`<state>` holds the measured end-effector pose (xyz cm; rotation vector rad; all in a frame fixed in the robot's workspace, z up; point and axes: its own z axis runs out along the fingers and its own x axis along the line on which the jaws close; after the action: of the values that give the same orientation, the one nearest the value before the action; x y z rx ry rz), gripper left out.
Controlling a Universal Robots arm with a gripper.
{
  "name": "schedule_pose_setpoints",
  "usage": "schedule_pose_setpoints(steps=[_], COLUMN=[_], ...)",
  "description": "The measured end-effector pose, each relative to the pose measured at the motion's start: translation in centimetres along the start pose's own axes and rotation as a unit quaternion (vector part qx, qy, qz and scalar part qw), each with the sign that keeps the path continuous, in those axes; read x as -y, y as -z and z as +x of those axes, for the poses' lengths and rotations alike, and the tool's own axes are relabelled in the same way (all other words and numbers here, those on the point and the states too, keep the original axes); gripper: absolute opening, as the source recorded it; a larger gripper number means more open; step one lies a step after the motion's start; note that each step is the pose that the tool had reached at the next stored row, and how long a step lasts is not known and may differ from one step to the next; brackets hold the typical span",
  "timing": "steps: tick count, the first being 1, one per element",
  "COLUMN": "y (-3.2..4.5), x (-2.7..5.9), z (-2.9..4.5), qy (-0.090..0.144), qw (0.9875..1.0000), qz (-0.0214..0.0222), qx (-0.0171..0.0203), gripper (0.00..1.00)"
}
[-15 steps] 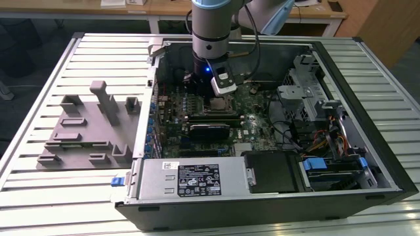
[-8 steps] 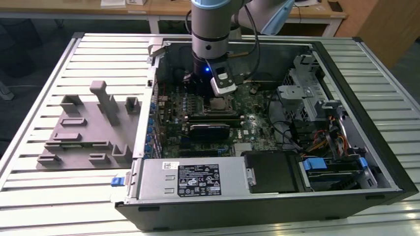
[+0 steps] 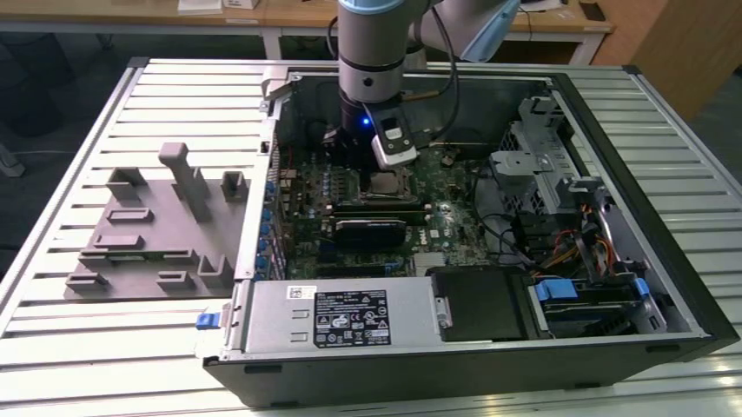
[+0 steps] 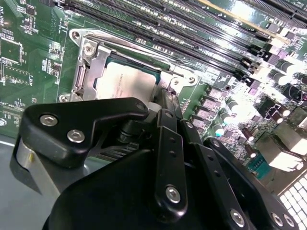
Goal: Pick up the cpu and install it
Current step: 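Close the cpu cover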
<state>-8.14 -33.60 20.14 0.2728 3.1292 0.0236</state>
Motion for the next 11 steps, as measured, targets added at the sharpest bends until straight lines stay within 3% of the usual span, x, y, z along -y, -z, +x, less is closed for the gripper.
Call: schedule_pose_setpoints(steps=[6, 11], y=[0.30, 0.30], x=[0.00, -0.01], z=[0.00, 0.00], qy=[0.000, 0.002], qw=[1.0000, 1.0000], qz=[-0.0012, -0.0094], qx=[-0.0002, -0.0017], gripper=[0.11, 0.11])
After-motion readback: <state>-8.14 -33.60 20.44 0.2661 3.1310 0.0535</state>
